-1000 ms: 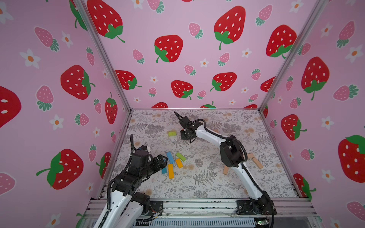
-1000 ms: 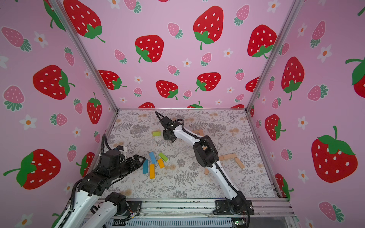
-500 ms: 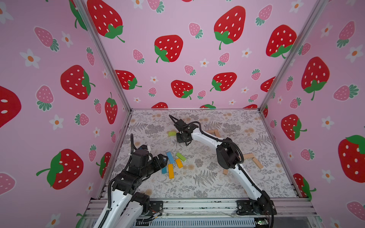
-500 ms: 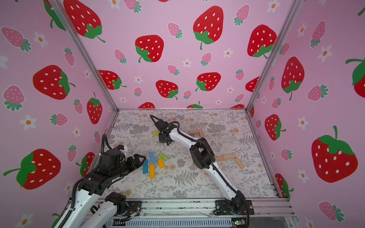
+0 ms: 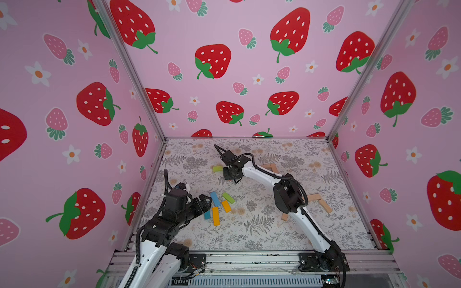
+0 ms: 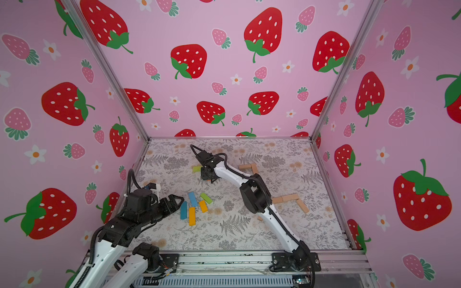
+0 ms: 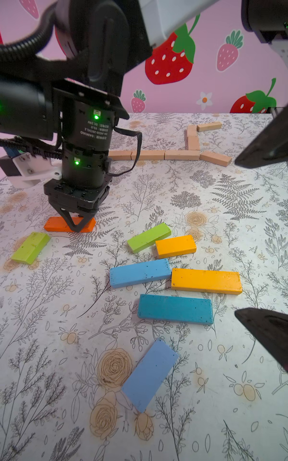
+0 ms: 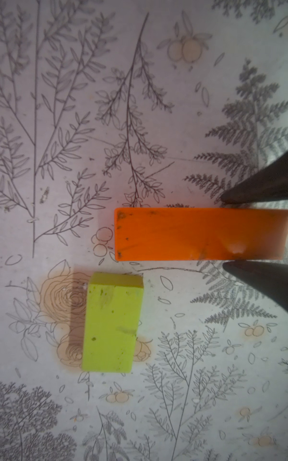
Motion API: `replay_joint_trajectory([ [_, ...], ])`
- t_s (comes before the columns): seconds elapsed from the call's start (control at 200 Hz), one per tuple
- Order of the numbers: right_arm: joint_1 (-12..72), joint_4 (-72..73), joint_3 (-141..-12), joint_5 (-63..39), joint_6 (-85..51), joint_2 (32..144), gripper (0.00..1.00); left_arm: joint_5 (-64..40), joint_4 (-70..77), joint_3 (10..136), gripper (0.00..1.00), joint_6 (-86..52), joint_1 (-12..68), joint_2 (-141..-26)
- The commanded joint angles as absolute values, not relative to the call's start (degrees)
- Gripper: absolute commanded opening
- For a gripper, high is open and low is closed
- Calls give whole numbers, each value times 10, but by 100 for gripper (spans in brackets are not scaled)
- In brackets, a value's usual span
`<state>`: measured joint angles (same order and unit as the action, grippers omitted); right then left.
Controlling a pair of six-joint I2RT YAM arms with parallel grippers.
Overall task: Assemble a giraffe with building blocks
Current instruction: Assemble the building block at the center of the board.
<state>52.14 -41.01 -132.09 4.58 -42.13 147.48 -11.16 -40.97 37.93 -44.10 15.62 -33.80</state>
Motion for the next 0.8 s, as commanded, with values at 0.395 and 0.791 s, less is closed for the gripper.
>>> replay_joint_trajectory([
  [0.395,522,-431,-1390,43,-454,1531,28,-108,-420,396,89,-430,152,-331],
  [0.791,529,-421,-1388,32,-482,1535,35,-106,-421,396,89,-429,152,-328],
])
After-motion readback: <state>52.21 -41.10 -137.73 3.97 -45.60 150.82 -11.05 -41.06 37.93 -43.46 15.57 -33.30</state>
